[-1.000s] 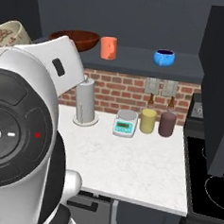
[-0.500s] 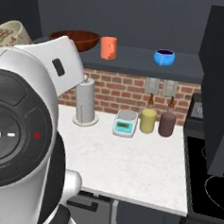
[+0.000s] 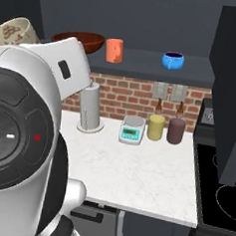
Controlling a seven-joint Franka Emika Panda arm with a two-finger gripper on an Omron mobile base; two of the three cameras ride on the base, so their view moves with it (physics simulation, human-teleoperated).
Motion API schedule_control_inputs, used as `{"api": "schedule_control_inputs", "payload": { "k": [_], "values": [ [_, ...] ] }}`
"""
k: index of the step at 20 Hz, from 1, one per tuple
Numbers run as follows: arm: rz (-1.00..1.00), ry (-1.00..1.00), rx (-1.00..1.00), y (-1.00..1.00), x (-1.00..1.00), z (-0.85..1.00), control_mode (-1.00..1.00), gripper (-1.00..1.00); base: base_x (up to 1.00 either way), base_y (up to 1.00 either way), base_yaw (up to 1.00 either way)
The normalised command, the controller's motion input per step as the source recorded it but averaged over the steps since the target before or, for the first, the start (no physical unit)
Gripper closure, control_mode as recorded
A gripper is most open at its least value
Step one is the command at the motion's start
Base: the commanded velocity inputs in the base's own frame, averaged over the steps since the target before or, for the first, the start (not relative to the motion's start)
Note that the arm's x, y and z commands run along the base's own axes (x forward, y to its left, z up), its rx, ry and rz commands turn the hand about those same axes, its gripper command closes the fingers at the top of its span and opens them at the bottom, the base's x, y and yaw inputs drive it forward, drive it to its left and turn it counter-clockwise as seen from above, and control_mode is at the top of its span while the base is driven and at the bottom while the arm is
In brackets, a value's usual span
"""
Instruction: Gather all objects into one cabinet and sort the glasses and bowls to opposite sides.
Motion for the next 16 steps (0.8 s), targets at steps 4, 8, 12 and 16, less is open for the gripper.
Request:
{"api": "schedule_control_inputs", "payload": {
  "k": [4, 8, 12, 16],
  "values": [
    [-0.35, 0.02, 0.00, 0.00, 0.46, 0.00, -1.00, 1.00, 0.00, 0.00, 0.00],
    [-0.49, 0.00, 0.00, 0.26, 0.40, -0.13, -1.00, 1.00, 0.00, 0.00, 0.00],
    [-0.52, 0.00, 0.04, 0.45, 0.73, -0.06, -1.00, 1.00, 0.00, 0.00, 0.00],
    [-0.40, 0.01, 0.15, 0.11, 0.97, -0.23, -1.00, 1.00, 0.00, 0.00, 0.00]
  ]
}}
